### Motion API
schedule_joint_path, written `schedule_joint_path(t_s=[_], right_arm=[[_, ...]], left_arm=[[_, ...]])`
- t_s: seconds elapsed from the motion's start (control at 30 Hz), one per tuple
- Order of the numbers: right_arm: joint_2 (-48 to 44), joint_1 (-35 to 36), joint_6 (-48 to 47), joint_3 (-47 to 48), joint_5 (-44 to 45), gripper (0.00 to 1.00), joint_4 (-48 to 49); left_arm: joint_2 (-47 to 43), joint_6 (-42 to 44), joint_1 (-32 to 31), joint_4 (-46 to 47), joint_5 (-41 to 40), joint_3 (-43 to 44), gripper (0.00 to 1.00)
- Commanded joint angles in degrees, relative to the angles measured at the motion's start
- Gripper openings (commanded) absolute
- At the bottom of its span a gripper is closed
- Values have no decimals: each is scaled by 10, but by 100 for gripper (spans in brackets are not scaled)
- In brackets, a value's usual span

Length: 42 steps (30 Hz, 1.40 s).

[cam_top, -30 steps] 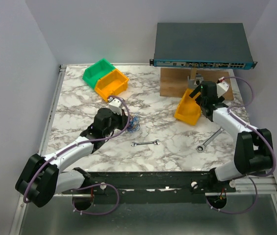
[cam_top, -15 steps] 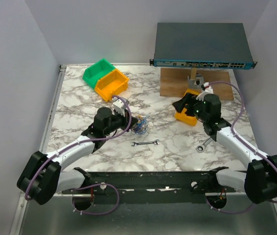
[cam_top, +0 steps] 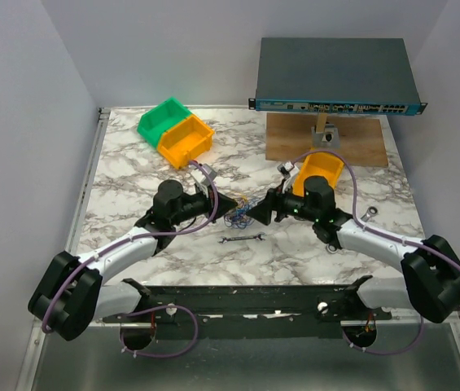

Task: Untangle the cables

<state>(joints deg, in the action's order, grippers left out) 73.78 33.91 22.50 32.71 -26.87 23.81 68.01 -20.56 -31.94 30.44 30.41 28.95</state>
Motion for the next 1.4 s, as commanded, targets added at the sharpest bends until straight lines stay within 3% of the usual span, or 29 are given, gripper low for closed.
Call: schedule_joint_path(t_s=[0.0, 0.07, 0.17, 0.27, 0.4, 0.5, 0.6, 0.77, 0.93, 1.0, 1.07, 1.13, 1.27, 1.37], right_arm=[[3, 2, -5, -23, -21, 61, 60], [3, 2, -3, -22, -15, 47, 57], [-15, 2, 23, -23, 81, 1, 39], [-53, 1, 50, -41, 247, 1, 12], [-107, 1, 106, -54, 502, 1, -58], [-139, 1, 141, -59, 615, 1, -98], [-161, 1, 156, -65, 648, 1, -115], [-161, 1, 119, -68, 571, 1, -85], [-146, 1, 88, -52, 531, 1, -91], [-148, 1, 130, -37, 621, 1, -145], [-153, 1, 267, -1, 817, 1, -297], [-163, 1, 368, 22, 911, 1, -413], [-195, 1, 356, 32, 942, 1, -437], [-217, 0, 325, 30, 915, 1, -419]], left_arm=[[-15, -7, 1, 53, 43, -18, 0], [-15, -10, 0, 61, 52, -21, 0], [-20, -9, 1, 30, 1, -15, 0], [-45, -11, 11, -18, -121, -22, 0], [-91, -33, 34, -41, -227, -51, 0], [-110, -50, 39, -97, -346, -53, 0], [-111, -78, 50, -153, -427, -44, 0], [-87, -71, 59, -120, -343, -42, 0], [1, -42, 58, -175, -242, 36, 0], [29, -56, 59, -207, -268, 56, 0], [43, -86, 67, -259, -361, 72, 0], [42, -114, 79, -298, -419, 79, 0], [12, -176, 98, -313, -479, 56, 0], [-12, -176, 101, -289, -481, 34, 0]])
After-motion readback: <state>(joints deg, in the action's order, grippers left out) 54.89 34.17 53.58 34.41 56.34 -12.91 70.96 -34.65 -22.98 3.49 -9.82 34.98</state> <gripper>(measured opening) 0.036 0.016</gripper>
